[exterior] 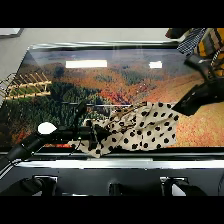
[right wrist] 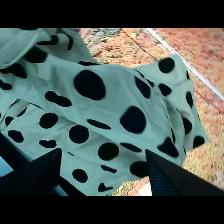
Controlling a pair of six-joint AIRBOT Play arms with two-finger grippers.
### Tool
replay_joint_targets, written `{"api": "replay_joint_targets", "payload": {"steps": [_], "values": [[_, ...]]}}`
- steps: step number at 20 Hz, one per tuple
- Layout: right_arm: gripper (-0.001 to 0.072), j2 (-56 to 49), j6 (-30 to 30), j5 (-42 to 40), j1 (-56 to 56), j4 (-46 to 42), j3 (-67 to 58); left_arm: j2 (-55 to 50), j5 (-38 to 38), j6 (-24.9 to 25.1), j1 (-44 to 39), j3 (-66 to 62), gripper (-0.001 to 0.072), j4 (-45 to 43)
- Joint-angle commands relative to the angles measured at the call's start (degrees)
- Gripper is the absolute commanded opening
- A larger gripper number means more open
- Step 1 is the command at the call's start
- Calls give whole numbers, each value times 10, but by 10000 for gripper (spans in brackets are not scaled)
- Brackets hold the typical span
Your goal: Fold the clothes and pants, and hang the long-sleeved shirts on hangers.
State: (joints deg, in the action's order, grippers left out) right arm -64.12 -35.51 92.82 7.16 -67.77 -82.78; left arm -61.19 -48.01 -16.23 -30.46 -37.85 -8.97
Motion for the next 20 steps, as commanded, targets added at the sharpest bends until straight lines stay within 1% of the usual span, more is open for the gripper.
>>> {"api": "replay_joint_targets", "payload": {"steps": [1, 4, 6, 8, 9, 10, 11, 13, 15, 16, 17, 18, 19, 20], "values": [[615, -38, 139, 13, -39, 44, -1, 0, 0, 0, 0, 0, 17, 0], [615, -78, 146, 14, -43, 88, -1, 0, 0, 0, 0, 0, 17, 0], [613, -98, 164, 13, -43, 117, -1, 0, 0, 0, 0, 0, 17, 0], [590, -114, 182, 11, -46, 125, -1, 0, 0, 0, 0, 0, 17, 0], [543, -122, 186, 13, -46, 127, -1, 0, 0, 0, 0, 0, 17, 0], [461, -129, 186, 19, -46, 129, -1, 0, 0, 0, 0, 0, 17, 0], [402, -133, 186, 25, -46, 129, -1, 0, 0, 0, 0, 0, 17, 0], [302, -135, 186, 30, -46, 129, -1, 0, 0, 0, 0, 0, 17, 0], [43, -135, 186, 49, -46, 129, -1, 0, 0, 0, 0, 0, 17, 0], [18, -135, 186, 58, -46, 129, -1, 0, 0, 0, 0, 0, 17, 0], [17, -134, 186, 65, -46, 129, -1, 0, 1, 0, 0, 0, 17, 0], [16, -131, 186, 65, -46, 129, -1, 0, 3, 0, 1, 0, 57, 0], [16, -125, 186, 62, -46, 129, -1, 0, 13, -6, 1, 0, 181, 0], [15, -118, 185, 61, -46, 125, -1, 0, 29, -20, 1, 0, 342, 0]]}}
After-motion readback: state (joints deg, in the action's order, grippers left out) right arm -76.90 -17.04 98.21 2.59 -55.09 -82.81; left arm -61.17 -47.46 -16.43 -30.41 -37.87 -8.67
